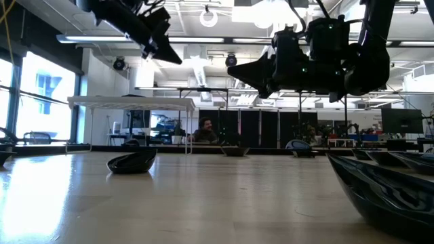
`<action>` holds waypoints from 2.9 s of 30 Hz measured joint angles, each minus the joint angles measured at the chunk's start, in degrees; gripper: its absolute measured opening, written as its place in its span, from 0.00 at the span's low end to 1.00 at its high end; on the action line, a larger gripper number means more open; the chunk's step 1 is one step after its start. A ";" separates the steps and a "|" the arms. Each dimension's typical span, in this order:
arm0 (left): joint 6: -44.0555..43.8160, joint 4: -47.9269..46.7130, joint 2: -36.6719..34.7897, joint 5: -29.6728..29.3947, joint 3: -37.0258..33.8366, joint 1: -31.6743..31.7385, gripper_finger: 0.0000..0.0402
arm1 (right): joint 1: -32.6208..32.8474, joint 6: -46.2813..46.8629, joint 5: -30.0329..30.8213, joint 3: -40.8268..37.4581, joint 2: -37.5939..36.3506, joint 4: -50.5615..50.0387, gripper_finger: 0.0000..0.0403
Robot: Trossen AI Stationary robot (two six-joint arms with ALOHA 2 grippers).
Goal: Pick & Place Mini shaped plates
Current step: Stack the square plate on top of the square plate on the shelf
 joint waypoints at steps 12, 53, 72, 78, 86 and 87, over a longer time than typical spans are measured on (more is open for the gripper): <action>3.76 -18.55 6.65 0.34 15.54 9.34 0.01 | 0.00 0.46 0.00 0.00 0.00 0.00 0.01; 16.80 -35.92 30.80 -6.53 32.03 14.39 0.00 | 0.00 1.49 -0.17 0.00 0.00 0.02 0.01; 17.12 -38.44 29.29 -3.38 32.03 14.26 0.00 | -0.02 1.07 -0.26 0.00 0.00 -0.02 0.00; 17.05 -39.66 28.13 -2.73 32.03 14.26 0.00 | -0.04 1.07 -0.26 0.00 0.00 -0.02 0.02; 17.03 -39.19 28.18 -9.29 32.03 12.92 0.04 | -0.04 1.07 -0.26 0.00 0.00 -0.04 0.00; 17.12 -39.17 28.18 -12.10 32.03 12.17 0.06 | -0.04 1.07 -0.26 0.00 0.00 -0.04 0.01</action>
